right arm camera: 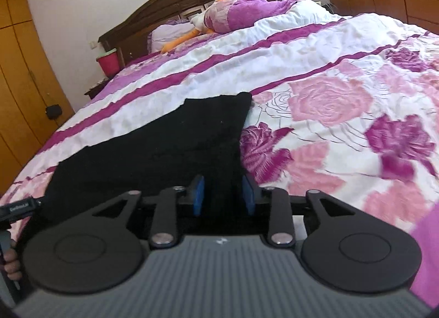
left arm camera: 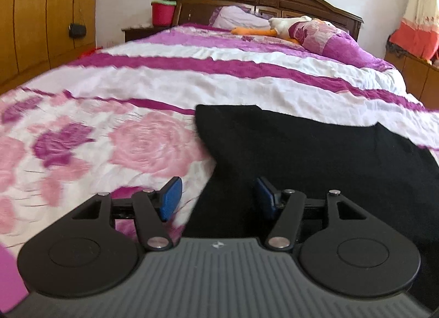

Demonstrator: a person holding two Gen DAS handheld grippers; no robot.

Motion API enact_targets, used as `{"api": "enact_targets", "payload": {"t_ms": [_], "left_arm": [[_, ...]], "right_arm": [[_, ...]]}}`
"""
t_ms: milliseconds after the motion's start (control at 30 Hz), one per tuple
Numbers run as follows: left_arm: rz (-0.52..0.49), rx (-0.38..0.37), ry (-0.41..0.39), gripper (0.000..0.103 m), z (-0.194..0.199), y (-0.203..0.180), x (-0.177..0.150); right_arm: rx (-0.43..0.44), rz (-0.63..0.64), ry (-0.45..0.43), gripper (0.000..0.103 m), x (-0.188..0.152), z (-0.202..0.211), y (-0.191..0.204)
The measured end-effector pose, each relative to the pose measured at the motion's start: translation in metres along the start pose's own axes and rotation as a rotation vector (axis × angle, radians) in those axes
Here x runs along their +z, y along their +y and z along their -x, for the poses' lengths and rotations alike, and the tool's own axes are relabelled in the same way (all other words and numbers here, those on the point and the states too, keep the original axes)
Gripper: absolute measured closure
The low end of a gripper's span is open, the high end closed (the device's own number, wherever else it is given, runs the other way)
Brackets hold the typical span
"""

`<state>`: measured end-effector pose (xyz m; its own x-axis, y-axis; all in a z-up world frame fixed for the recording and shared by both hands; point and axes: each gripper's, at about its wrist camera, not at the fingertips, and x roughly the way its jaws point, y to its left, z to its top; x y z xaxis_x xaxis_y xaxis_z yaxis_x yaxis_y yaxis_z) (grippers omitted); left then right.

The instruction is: Fold small clothes

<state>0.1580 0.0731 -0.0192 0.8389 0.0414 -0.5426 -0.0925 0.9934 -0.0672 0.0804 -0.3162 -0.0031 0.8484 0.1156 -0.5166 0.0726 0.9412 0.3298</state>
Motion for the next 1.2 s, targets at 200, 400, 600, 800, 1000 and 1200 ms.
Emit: {"api": "enact_targets", "payload": {"t_ms": [200,400,600,800,1000,1200], "left_arm": [[-0.015,0.043,0.04,0.038,0.054,0.016,-0.026],[-0.003,0.023,0.097,0.037,0.101,0.036,-0.05],[0.028,-0.025,0.16,0.037,0.13,0.045,-0.084],[0.004,-0.063,0.187,0.035,0.156,0.044,-0.12],[0.025,-0.132,0.215,0.035,0.173,0.047,-0.142],[0.053,-0.209,0.206,0.035,0.178,0.045,-0.153]], "right_arm": [[0.017,0.004,0.025,0.05,-0.01,0.044,0.001],[0.01,0.028,0.063,0.05,-0.025,0.076,0.007],[-0.032,0.048,0.099,0.05,-0.048,0.099,0.004],[-0.006,0.03,0.193,0.05,-0.072,0.115,-0.013],[0.025,-0.002,0.262,0.05,-0.099,0.118,-0.02],[0.061,0.001,0.266,0.05,-0.112,0.12,-0.017]]}}
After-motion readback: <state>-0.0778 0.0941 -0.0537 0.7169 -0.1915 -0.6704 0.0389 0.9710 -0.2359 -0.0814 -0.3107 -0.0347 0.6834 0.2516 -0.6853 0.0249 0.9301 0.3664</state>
